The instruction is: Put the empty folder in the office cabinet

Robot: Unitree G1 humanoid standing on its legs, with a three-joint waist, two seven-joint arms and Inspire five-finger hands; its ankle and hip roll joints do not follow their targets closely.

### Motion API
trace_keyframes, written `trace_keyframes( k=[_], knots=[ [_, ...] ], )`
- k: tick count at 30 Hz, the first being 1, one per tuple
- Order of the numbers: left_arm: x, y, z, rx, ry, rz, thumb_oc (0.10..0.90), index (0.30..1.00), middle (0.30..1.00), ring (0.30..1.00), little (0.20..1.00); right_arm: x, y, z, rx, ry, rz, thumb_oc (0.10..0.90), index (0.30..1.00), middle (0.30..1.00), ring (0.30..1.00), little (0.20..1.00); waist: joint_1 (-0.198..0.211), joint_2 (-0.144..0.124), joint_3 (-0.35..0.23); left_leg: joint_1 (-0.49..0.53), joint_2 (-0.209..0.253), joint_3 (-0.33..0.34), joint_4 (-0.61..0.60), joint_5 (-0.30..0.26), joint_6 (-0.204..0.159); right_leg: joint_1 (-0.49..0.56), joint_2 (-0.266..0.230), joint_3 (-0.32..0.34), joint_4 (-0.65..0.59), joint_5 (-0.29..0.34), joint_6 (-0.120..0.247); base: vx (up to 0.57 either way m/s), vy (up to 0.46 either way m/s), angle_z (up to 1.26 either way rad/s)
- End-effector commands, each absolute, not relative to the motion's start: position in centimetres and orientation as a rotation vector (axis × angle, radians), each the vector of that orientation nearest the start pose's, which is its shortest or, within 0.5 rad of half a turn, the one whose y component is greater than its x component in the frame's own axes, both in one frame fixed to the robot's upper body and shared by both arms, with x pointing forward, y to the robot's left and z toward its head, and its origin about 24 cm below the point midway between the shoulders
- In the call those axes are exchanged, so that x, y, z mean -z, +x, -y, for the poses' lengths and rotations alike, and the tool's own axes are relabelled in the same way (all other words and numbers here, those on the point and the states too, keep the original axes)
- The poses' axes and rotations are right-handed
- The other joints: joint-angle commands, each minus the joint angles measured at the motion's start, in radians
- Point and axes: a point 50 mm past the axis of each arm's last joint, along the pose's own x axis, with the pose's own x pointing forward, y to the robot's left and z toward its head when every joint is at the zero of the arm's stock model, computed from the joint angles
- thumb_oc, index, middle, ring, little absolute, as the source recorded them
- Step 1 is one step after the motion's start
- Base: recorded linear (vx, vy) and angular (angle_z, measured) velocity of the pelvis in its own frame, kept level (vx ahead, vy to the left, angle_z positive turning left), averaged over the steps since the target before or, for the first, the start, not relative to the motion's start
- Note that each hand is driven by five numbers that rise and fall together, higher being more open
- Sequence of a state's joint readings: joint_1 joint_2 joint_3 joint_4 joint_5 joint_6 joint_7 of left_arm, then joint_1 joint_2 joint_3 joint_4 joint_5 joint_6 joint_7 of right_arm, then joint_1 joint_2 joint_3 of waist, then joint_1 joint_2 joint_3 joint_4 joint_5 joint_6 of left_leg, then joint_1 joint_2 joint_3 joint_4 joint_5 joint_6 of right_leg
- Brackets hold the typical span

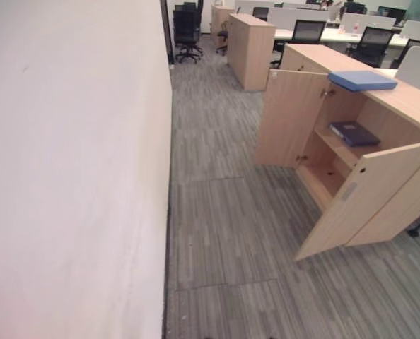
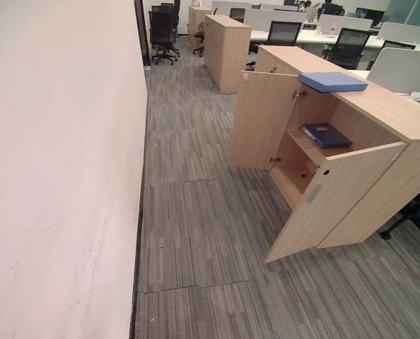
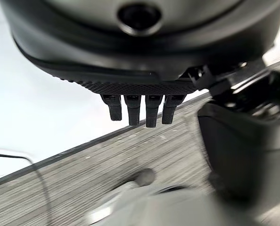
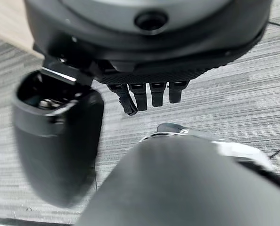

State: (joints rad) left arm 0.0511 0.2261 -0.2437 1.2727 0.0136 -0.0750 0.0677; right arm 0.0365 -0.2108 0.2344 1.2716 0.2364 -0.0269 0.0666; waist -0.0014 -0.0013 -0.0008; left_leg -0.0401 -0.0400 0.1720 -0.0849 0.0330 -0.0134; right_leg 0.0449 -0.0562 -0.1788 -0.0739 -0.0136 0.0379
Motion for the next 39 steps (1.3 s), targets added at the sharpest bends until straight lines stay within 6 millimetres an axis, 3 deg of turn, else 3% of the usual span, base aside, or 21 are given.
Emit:
trace_keyframes(
  k=[1, 11, 16, 26, 31, 39],
  knots=[
    [16.7, 7.3, -22.5, 0.052, 0.391, -1.257, 0.800, 0.900, 0.900, 0.900, 0.900, 16.4, 9.0, 22.5, -0.007, -0.147, -1.248, 0.800, 0.900, 0.900, 0.900, 0.900, -0.024, 0.009, 0.043, 0.145, 0.043, -0.037, -0.002, -0.096, -0.008, 0.064, -0.009, -0.025, -0.013, 0.010, 0.074, 0.01, 0.001, -0.08],
    [16.9, 6.8, -22.4, 0.071, 0.392, -1.298, 0.800, 0.900, 0.900, 0.900, 0.900, 16.6, 8.4, 22.6, 0.017, -0.109, -1.278, 0.800, 0.900, 0.900, 0.900, 0.900, -0.032, 0.010, 0.040, 0.155, 0.048, -0.034, -0.002, -0.100, -0.010, 0.072, -0.004, -0.023, -0.013, 0.005, 0.070, 0.01, 0.000, -0.04],
    [16.8, 7.6, -22.2, 0.013, 0.336, -1.257, 0.800, 0.900, 0.900, 0.900, 0.900, 16.5, 8.4, 22.9, 0.143, 0.031, -1.244, 0.800, 0.900, 0.900, 0.900, 0.900, -0.033, 0.008, 0.040, 0.156, 0.052, -0.031, -0.002, -0.101, -0.010, 0.070, -0.001, -0.022, -0.013, 0.004, 0.070, 0.00, -0.019, 0.05],
    [16.5, 8.5, -22.0, 0.009, 0.410, -1.201, 0.800, 0.900, 0.900, 0.900, 0.900, 16.0, 9.6, 23.3, 0.137, -0.095, -1.183, 0.800, 0.900, 0.900, 0.900, 0.900, -0.031, 0.010, 0.047, 0.154, 0.050, -0.036, -0.002, -0.102, -0.010, 0.071, -0.002, -0.029, -0.013, 0.002, 0.072, 0.00, -0.001, 0.00],
    [16.7, 7.8, -22.3, -0.003, 0.396, -1.227, 0.800, 0.900, 0.900, 0.900, 0.900, 16.2, 9.1, 22.9, 0.158, 0.023, -1.193, 0.800, 0.900, 0.900, 0.900, 0.900, -0.032, 0.008, 0.046, 0.156, 0.049, -0.037, -0.002, -0.103, -0.012, 0.073, -0.002, -0.027, -0.013, 0.003, 0.071, 0.00, 0.000, 0.00],
    [16.8, 7.5, -21.9, 0.012, 0.382, -1.239, 0.800, 0.900, 0.900, 0.900, 0.900, 16.4, 8.9, 22.6, 0.121, -0.004, -1.215, 0.800, 0.900, 0.900, 0.900, 0.900, -0.031, 0.006, 0.045, 0.159, 0.050, -0.038, -0.002, -0.103, -0.011, 0.073, -0.001, -0.023, -0.013, 0.003, 0.069, 0.00, 0.000, 0.00]
  ],
)
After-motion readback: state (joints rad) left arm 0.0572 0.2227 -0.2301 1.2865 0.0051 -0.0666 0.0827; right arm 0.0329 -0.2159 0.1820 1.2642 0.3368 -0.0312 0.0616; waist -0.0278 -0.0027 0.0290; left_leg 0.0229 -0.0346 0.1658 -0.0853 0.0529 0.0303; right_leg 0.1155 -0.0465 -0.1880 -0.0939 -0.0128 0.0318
